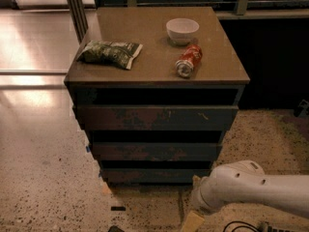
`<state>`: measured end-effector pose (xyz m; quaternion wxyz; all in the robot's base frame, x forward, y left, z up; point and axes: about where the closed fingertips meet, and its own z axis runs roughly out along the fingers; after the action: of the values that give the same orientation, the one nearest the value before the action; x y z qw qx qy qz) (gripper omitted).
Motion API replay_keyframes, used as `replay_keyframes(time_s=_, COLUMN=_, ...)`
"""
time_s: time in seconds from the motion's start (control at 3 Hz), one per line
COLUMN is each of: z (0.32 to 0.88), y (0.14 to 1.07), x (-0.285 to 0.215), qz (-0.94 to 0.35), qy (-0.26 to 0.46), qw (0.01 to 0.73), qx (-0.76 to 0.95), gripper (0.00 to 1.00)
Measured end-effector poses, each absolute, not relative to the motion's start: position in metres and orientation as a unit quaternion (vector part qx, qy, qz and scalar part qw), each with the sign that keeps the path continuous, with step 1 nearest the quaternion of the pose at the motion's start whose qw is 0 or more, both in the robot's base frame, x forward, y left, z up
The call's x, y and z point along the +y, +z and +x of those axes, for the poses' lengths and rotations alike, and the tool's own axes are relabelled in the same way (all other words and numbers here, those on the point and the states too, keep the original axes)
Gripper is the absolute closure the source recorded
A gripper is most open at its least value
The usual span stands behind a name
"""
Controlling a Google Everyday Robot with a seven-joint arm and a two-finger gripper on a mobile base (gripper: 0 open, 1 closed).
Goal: Open bottom drawer
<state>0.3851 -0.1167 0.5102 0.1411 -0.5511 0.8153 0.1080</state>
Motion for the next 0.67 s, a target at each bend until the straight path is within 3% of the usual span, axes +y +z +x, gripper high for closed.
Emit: replay_keyframes(time_s=0.67, z=0.4087, y=0.4558, x=-0.0974, qz=-0.495, qy=0.12, qw=0.179, qx=0.842, gripper=0.0)
